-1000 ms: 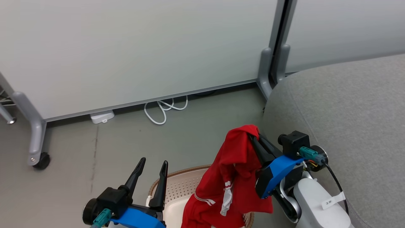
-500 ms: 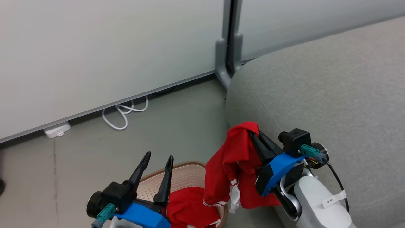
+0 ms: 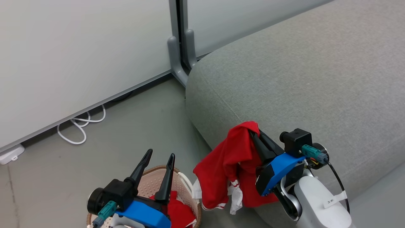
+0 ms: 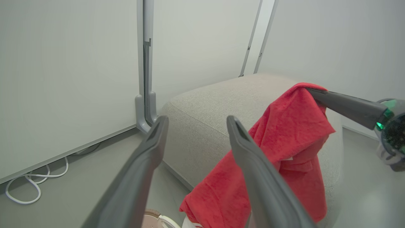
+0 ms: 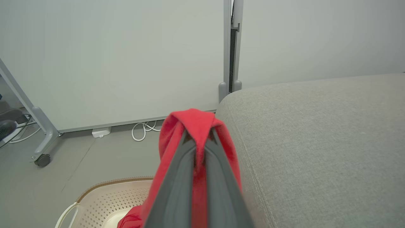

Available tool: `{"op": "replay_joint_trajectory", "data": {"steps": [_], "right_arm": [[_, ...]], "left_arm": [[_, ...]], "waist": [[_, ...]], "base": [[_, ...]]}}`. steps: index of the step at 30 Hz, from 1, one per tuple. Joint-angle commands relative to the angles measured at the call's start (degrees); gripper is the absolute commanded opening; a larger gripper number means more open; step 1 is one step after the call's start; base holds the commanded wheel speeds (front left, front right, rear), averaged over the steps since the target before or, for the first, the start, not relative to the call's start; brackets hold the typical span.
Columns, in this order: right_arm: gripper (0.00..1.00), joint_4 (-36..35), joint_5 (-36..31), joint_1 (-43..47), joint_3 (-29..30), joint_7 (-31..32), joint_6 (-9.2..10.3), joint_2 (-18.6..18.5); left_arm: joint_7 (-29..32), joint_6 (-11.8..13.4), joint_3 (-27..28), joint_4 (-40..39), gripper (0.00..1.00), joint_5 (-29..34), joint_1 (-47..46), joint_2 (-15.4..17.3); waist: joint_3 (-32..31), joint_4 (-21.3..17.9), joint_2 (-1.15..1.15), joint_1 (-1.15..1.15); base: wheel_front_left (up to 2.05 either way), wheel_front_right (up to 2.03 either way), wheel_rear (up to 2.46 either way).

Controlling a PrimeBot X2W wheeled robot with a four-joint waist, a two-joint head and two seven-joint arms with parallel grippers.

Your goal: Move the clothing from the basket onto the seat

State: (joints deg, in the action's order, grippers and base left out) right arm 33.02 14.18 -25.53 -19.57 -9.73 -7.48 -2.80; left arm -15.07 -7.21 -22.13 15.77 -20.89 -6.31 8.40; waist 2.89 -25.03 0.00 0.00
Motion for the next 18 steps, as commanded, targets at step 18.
{"op": "replay_joint_trajectory", "data": {"steps": [18], "right_arm": [[0.0, 1.7, -1.1, -11.6, 6.3, 3.2, -0.03, -0.2]], "left_arm": [[-0.2, -0.4, -0.7, -0.6, 1.0, 0.6, -2.8, 1.2]], "waist": [[4.3, -1.2, 0.0, 0.0]], "base": [[0.0, 0.0, 0.0]]}}
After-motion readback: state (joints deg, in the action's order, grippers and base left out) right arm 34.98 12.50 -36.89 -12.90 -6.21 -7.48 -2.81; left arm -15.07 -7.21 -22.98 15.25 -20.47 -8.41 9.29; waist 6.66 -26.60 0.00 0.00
